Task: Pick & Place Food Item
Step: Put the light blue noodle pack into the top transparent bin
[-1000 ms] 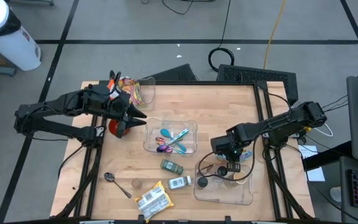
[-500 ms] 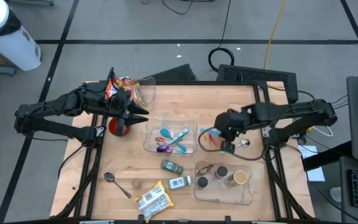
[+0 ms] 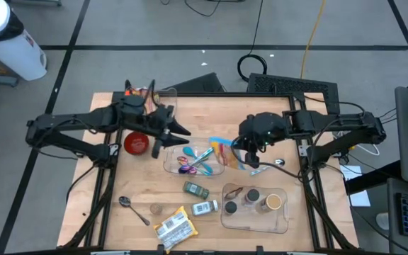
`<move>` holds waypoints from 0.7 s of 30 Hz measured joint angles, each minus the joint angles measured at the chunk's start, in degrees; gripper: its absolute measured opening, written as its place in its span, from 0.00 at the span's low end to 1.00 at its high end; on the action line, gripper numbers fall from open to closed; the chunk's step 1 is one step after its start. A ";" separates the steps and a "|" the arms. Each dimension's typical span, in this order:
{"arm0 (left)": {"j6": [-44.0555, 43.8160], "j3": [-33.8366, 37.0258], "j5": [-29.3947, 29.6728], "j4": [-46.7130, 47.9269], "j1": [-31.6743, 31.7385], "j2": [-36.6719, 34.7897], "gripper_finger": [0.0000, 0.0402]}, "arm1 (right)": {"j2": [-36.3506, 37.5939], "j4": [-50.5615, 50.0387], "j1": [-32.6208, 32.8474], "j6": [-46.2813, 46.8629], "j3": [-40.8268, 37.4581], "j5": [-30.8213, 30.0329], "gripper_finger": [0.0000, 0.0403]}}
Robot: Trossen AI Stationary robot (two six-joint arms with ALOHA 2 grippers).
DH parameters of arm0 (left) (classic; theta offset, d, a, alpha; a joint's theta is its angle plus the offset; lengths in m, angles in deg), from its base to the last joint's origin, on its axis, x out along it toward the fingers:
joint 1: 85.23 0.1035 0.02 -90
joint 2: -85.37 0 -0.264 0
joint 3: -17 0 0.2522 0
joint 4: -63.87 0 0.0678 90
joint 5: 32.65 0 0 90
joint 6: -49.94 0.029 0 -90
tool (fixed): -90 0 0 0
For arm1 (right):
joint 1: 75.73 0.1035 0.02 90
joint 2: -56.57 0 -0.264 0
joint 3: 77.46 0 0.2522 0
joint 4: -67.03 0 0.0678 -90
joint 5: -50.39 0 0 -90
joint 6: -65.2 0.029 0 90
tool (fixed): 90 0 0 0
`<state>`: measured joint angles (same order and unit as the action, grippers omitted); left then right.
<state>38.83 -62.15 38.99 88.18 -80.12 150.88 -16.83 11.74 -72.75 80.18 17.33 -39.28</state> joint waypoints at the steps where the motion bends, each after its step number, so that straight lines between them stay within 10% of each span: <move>1: 1.04 -1.01 0.23 0.34 -0.28 1.01 0.37 | 0.00 1.26 0.00 -0.34 0.00 0.25 0.00; 21: 15.33 -31.26 -4.57 25.80 -1.86 25.18 0.37 | -3.41 12.64 0.11 -5.96 0.02 7.35 0.00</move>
<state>54.16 -93.41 34.42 113.98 -81.98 176.07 -20.24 24.38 -72.64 74.22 17.35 -31.93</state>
